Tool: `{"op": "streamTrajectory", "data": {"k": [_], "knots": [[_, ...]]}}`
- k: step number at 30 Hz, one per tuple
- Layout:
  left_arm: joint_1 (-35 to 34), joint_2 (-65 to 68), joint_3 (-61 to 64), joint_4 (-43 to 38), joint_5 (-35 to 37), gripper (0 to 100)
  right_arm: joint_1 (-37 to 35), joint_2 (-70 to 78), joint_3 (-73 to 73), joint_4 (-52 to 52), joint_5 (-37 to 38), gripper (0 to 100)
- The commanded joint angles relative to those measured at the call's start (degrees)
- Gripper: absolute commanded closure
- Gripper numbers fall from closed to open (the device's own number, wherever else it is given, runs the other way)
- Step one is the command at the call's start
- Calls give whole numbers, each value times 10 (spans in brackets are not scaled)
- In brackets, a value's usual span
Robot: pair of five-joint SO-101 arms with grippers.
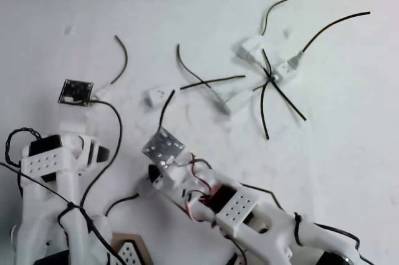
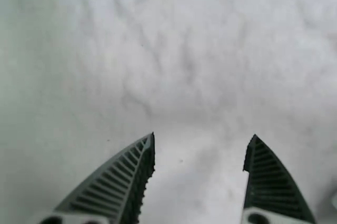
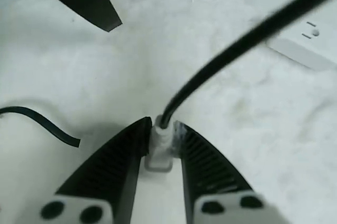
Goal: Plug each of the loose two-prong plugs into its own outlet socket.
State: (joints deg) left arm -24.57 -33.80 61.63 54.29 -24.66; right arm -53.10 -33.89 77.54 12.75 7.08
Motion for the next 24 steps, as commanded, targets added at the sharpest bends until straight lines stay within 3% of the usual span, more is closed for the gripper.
{"op": "streamTrajectory", "data": {"k": [1, 4, 9, 16, 24], "knots": [[-1, -15, -3, -10, 5, 725, 1, 13, -41, 114, 9, 981], [-1, -15, -3, -11, 5, 725, 29, 16, -86, 169, -21, 981], [-1, -15, -3, -11, 5, 725, 65, 16, -115, 178, -97, 981], [-1, -15, -3, -11, 5, 725, 15, 16, -113, 182, -220, 981], [-3, -15, -3, -11, 5, 725, -38, 18, -105, 183, -280, 981]]}}
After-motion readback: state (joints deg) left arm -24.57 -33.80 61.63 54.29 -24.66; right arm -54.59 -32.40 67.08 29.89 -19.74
